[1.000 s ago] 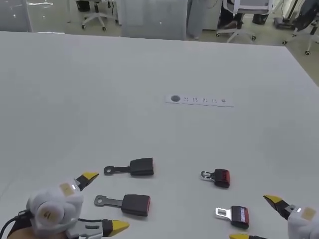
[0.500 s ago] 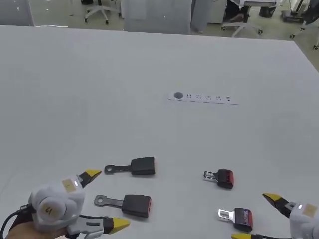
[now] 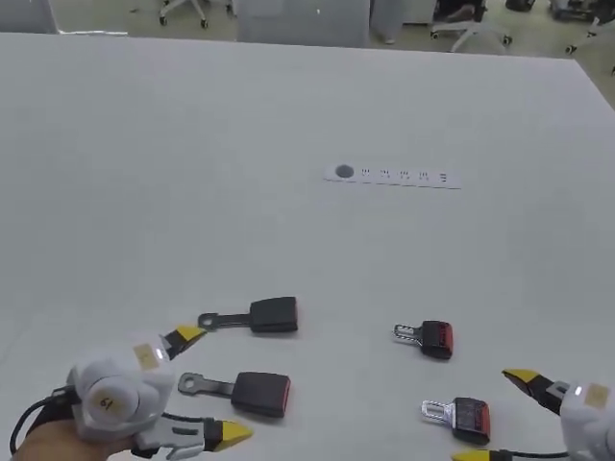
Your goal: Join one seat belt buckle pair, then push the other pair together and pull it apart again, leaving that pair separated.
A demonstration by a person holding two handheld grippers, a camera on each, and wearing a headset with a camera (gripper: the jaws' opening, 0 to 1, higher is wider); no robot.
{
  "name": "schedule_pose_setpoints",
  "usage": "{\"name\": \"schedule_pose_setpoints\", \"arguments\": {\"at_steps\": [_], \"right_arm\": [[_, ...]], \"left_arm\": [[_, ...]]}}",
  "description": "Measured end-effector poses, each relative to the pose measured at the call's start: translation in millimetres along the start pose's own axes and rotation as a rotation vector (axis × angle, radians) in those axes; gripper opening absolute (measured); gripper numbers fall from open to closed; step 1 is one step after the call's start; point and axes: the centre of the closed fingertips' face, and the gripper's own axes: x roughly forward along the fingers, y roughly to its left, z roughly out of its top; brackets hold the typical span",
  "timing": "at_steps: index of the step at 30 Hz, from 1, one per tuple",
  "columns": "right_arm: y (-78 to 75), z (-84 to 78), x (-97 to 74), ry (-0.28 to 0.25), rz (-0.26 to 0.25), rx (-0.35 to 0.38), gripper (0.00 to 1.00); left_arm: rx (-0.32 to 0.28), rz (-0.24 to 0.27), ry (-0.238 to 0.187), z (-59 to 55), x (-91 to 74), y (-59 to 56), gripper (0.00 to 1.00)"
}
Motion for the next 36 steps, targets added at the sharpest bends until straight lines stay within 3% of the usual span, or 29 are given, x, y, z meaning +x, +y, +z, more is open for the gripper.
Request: {"name": "schedule_pose_setpoints", "arguments": {"at_steps": [13, 36], "right_arm": [[-2.1, -8.7, 8.0, 0.054, 0.076, -0.039, 0.81], [-5.3, -30.8, 20.6, 0.162, 0.196, -0.099, 0.66]], "left_arm": [[0.099, -0.086, 0.082, -11.4, 19.5, 1.7, 0.84], [0.199, -0.228, 0.195, -34.8, 60.0, 0.0, 0.69]]}}
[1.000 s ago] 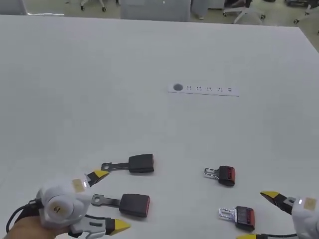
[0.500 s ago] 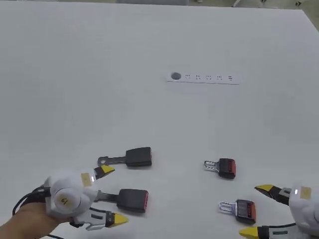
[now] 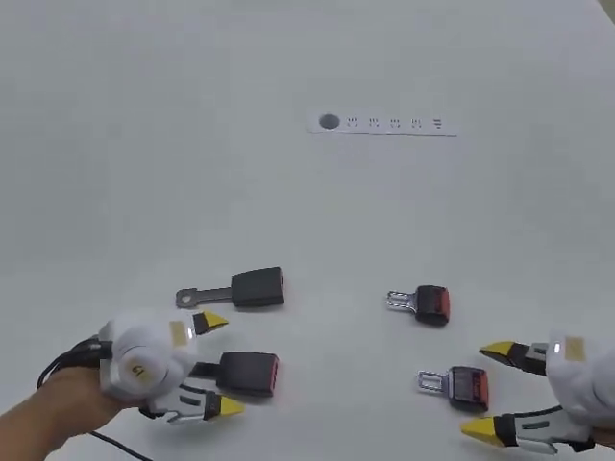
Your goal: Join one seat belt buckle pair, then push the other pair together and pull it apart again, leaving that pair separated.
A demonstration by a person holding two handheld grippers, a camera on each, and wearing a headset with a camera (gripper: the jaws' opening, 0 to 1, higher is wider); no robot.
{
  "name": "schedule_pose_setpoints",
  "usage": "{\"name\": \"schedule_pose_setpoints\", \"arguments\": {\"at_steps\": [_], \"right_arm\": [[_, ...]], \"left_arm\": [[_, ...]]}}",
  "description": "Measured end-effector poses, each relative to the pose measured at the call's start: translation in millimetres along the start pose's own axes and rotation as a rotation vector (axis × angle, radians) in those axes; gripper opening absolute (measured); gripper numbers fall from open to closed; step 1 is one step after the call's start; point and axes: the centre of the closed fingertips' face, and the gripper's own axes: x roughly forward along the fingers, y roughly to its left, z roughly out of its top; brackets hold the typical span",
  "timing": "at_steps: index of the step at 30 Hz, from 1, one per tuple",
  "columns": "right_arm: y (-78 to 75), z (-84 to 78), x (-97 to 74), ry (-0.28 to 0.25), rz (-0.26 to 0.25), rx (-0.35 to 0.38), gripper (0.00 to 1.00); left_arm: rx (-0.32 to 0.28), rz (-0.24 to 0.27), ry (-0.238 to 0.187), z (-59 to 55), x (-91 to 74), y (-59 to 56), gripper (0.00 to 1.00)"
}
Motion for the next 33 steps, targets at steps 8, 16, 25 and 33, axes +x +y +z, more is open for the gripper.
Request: {"name": "schedule_pose_setpoints", "arguments": {"at_steps": [8, 16, 25, 33], "right_arm": [[-0.2, -5.3, 3.4, 0.034, 0.028, -0.023, 0.56], [-1.2, -5.4, 5.7, 0.045, 0.040, -0.061, 0.52], [-1.2, -8.1, 5.3, 0.058, 0.068, -0.119, 0.36], [-2.6, -11.4, 2.6, 0.009, 0.101, -0.153, 0.35]], "left_arm": [[0.016, -0.041, 0.019, -1.7, 8.6, -3.8, 0.57], [0.053, -0.076, 0.050, -7.6, 7.8, -8.8, 0.53], [0.072, -0.087, 0.054, -6.7, 11.4, -8.5, 0.48], [0.089, -0.103, 0.054, -5.9, 12.9, -11.0, 0.37]]}}
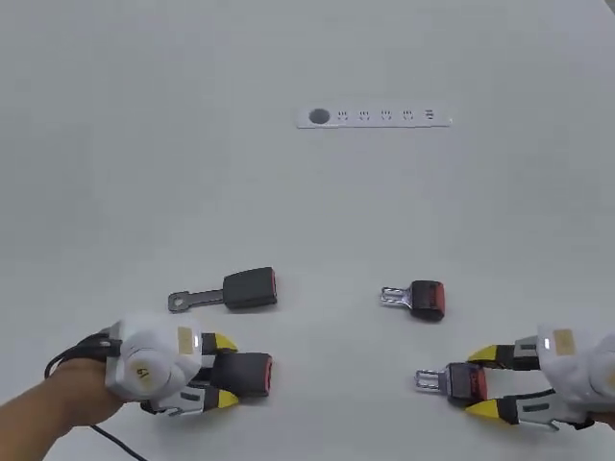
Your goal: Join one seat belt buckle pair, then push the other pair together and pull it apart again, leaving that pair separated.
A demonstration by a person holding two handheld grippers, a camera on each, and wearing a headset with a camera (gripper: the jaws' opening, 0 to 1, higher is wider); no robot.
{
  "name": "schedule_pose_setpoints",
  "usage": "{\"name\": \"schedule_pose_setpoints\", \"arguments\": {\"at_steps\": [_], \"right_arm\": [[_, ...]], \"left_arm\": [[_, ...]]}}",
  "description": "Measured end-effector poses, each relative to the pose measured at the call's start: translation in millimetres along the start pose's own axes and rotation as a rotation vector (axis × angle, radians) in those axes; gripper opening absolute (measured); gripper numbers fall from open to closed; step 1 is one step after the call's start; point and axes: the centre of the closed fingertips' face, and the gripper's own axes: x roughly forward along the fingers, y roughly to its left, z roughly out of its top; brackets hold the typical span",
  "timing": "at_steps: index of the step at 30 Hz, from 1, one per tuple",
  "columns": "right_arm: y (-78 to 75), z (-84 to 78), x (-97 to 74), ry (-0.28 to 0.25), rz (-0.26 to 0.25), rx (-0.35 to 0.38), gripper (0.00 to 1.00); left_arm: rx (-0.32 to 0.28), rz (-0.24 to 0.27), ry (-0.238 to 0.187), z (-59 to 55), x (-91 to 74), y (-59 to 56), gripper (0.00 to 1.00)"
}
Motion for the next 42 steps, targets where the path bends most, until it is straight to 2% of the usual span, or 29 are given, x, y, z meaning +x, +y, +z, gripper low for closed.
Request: {"name": "schedule_pose_setpoints", "arguments": {"at_steps": [11, 18, 22, 25, 33, 40, 42], "right_arm": [[0.0, 2.4, 0.8, -0.031, 0.004, 0.011, 0.35], [-0.2, 12.4, 9.1, -0.060, -0.001, 0.018, 0.35], [0.8, 20.5, 17.3, -0.077, 0.007, 0.022, 0.35], [2.2, 32.2, 23.4, -0.104, 0.014, 0.017, 0.35], [5.3, 50.1, 40.2, -0.129, 0.013, 0.029, 0.35], [15.3, 72.5, 61.8, -0.149, 0.015, 0.015, 0.35], [20.7, 81.2, 68.9, -0.164, 0.032, -0.005, 0.35]], "left_arm": [[0.037, -0.023, 0.024, -0.4, 0.9, 0.2, 0.36], [0.042, -0.031, 0.030, -1.4, 1.1, 0.7, 0.36], [0.040, -0.031, 0.031, -1.4, 0.9, 0.9, 0.36], [0.041, -0.032, 0.034, -1.2, 0.8, 1.1, 0.36], [0.048, -0.040, 0.050, -2.3, 0.8, 1.9, 0.36], [0.050, -0.040, 0.056, -2.4, 1.1, 1.0, 0.36], [0.051, -0.039, 0.060, -2.1, 1.1, 0.8, 0.36]]}}
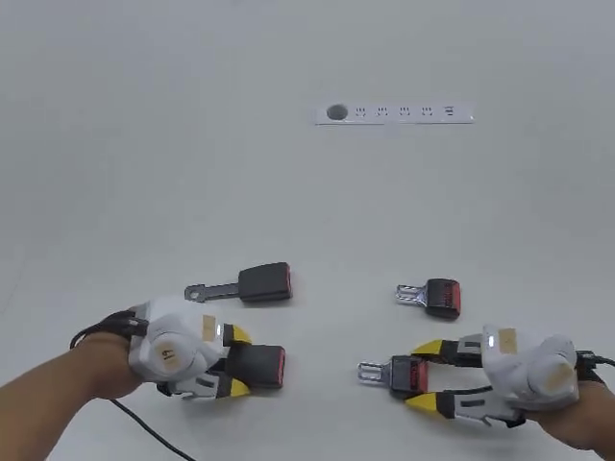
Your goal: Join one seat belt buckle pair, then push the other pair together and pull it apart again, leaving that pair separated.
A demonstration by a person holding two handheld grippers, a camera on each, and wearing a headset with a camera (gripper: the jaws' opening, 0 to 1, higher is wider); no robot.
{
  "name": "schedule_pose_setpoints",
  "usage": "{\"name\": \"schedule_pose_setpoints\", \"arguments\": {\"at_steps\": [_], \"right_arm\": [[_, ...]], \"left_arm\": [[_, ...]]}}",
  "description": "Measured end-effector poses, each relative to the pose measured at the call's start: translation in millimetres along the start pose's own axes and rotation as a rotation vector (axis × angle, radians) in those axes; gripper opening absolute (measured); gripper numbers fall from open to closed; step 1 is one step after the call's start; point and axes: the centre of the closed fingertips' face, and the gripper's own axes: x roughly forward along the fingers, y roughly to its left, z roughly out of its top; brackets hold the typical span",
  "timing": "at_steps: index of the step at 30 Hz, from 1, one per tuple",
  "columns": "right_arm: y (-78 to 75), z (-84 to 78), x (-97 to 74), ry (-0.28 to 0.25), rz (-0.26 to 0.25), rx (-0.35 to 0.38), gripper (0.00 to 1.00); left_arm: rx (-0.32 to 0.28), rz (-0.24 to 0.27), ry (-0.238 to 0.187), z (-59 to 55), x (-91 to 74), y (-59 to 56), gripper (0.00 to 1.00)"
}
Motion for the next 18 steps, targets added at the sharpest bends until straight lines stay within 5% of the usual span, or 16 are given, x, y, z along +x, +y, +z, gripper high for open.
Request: {"name": "schedule_pose_setpoints", "arguments": {"at_steps": [18], "right_arm": [[14.6, 51.9, 63.7, -0.040, 0.051, -0.037, 0.35]], "left_arm": [[0.015, -0.002, 0.027, 0.0, 0.2, -1.4, 0.36]]}}
